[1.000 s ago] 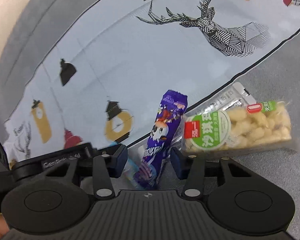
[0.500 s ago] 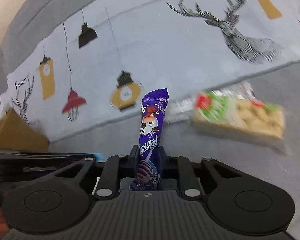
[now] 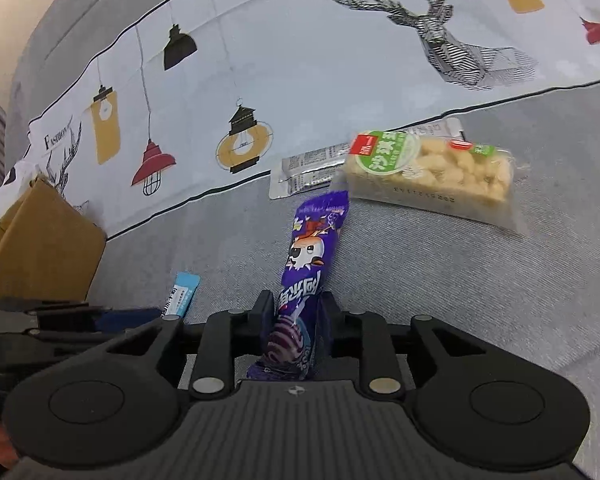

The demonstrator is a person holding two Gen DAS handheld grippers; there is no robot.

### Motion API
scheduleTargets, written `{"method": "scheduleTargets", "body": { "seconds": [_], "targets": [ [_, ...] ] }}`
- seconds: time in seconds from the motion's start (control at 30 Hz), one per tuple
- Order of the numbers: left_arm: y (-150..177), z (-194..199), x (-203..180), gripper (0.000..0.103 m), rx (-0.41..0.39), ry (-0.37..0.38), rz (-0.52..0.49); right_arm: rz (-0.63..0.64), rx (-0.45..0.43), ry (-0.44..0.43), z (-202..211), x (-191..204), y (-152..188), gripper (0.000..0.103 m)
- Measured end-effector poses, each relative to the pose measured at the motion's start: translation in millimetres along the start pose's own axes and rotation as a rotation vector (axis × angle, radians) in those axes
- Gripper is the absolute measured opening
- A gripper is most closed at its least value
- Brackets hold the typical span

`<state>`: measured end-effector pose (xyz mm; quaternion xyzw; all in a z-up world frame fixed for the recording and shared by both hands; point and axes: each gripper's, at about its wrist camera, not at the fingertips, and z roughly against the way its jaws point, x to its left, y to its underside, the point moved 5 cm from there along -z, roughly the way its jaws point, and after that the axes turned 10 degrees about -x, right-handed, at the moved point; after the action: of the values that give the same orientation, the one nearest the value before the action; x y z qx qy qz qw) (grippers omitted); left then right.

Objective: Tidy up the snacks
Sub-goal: 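Grasp the blue stick with left tool while right tool grasps the purple bar, then carry the blue stick and purple bar into the box and release both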

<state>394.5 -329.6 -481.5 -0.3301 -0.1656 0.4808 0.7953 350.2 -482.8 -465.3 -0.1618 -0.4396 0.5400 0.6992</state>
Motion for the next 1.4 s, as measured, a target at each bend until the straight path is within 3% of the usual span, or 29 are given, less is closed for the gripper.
{"method": "scheduleTargets", "body": {
  "seconds": [0.07, 0.2, 0.43, 0.53, 0.6, 0.77, 1.0, 1.13, 1.4],
  "targets": [
    [-0.9, 2.5, 1.1, 0.013, -0.008, 0.016, 0.036, 0.055, 0.009, -0.009, -3.6, 3.3, 0.1, 0.029],
    [-4.7, 14.4, 7.3, 0.012, -0.022, 0.047, 0.131, 0.125, 0.045, -0.004, -3.4, 6.2, -3.7, 0.02],
    [-19.4, 67.8, -1.8, 0.012, -0.055, 0.047, 0.103, 0.143, -0.035, -0.065, 20.8, 39.6, -8.6, 0.016],
    [-24.5, 104.0, -1.2, 0.012, -0.084, 0.038, 0.084, 0.306, -0.089, -0.032, 43.2, 83.6, -1.0, 0.016],
    [-26.0, 131.3, 4.4, 0.012, -0.116, 0.031, 0.081, 0.34, -0.125, -0.031, 60.6, 112.1, 6.1, 0.016],
    [-18.2, 199.4, 32.5, 0.012, -0.178, 0.011, 0.112, 0.258, -0.164, -0.046, 101.5, 171.9, 28.7, 0.016],
    [10.5, 287.7, 97.3, 0.012, -0.257, -0.047, 0.192, 0.146, -0.154, -0.118, 146.1, 268.0, 59.5, 0.016],
    [19.1, 333.1, 127.3, 0.012, -0.32, -0.059, 0.252, 0.199, -0.158, -0.174, 165.6, 324.9, 52.2, 0.016],
    [19.1, 435.1, 161.0, 0.012, -0.526, -0.12, 0.293, 0.298, -0.273, -0.26, 211.6, 411.7, 11.4, 0.016]
  ]
}}
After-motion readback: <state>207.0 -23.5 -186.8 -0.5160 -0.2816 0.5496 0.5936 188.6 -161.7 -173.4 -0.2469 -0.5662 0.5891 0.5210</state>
